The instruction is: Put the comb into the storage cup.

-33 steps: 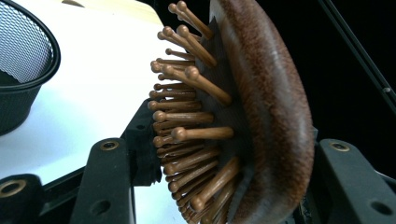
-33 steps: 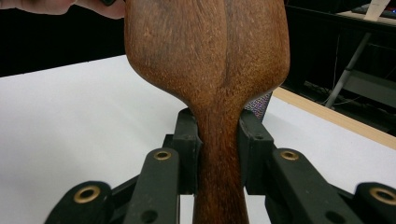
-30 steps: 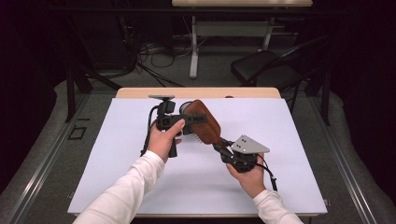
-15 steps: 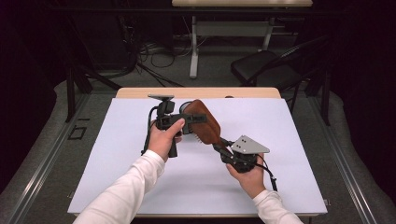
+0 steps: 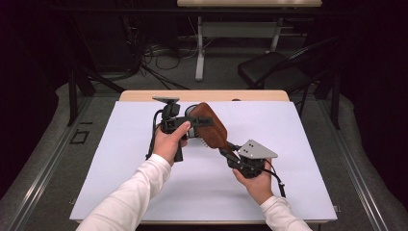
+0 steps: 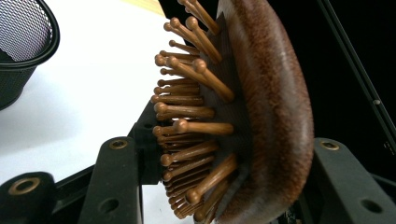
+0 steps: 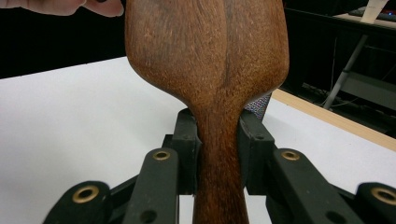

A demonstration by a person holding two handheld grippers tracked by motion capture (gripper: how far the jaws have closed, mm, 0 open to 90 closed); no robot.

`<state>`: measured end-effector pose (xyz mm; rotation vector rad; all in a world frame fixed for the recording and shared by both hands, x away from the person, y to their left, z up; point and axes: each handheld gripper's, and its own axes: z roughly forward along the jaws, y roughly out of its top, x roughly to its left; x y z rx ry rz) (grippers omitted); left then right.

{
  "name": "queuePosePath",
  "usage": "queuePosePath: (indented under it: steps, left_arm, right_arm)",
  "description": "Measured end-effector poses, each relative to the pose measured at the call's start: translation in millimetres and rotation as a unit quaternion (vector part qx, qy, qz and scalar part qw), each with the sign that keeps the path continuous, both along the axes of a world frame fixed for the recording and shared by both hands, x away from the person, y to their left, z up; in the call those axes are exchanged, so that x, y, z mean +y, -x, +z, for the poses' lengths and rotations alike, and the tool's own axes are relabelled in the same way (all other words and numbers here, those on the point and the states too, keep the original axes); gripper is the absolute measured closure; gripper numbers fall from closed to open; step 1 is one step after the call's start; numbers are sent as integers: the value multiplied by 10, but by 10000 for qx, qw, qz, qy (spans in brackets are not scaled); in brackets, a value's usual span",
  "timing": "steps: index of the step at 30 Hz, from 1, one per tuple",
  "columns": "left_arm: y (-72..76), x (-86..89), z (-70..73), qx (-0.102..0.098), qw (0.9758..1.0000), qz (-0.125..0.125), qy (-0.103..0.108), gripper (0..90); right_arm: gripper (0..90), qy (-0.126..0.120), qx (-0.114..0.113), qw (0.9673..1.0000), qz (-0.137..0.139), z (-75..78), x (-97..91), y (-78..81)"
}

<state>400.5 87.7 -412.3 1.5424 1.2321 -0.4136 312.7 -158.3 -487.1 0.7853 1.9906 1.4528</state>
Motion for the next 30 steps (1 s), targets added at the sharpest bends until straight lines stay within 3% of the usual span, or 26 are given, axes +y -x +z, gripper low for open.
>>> queuePosePath:
  steps: [6,19,30]
  left_arm:
    - [-24,-2,-7,85,10000,13,42,501]
    - [-95,32,-19,51,9998,166,-47,503]
    - [-164,79,-31,39,9994,311,114,503]
  right_arm:
    - [710,-21,-2,10000,-12,0,-5,-7]
    - [618,-121,24,9999,-44,9,-36,-18]
    - [548,-192,79,9997,-103,23,-78,-31]
